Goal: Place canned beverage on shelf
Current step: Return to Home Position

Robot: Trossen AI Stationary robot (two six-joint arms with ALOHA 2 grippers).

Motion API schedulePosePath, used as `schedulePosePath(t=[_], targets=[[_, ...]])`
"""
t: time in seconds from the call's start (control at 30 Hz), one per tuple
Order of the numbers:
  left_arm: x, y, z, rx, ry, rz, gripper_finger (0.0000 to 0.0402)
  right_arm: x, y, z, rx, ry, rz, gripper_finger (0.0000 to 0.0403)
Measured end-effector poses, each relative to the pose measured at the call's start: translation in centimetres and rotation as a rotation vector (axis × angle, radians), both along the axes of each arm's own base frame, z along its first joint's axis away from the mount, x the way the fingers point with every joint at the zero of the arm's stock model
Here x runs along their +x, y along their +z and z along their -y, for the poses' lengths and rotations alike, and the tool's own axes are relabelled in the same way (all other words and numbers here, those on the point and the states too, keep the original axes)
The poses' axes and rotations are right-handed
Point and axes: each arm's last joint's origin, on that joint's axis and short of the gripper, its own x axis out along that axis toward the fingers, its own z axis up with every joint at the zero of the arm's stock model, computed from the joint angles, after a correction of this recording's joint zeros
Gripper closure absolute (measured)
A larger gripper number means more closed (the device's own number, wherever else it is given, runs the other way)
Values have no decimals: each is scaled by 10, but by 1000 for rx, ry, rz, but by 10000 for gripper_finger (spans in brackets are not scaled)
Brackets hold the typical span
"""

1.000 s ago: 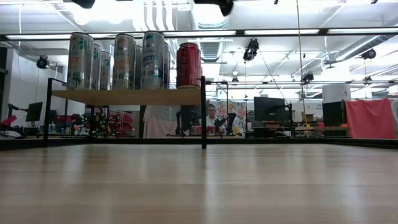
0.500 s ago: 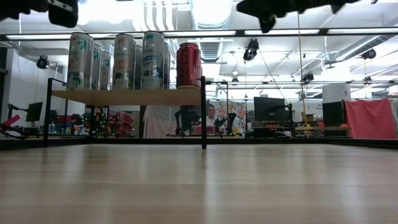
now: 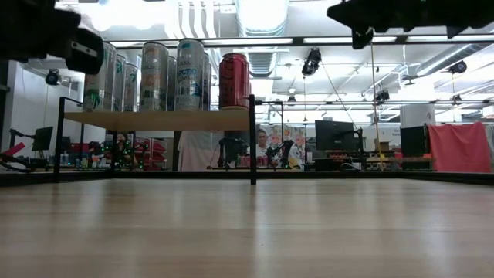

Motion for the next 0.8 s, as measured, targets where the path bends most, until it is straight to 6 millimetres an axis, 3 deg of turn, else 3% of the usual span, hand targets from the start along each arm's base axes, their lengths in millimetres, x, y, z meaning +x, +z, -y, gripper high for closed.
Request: schedulePosePath(t=[0.37, 0.8], targets=[[2, -6, -6, 15, 124, 5, 402, -26, -18, 7, 22, -24, 37, 394], [5, -12, -19, -4, 241, -16, 402, -54, -57, 8, 5, -76, 171, 394]])
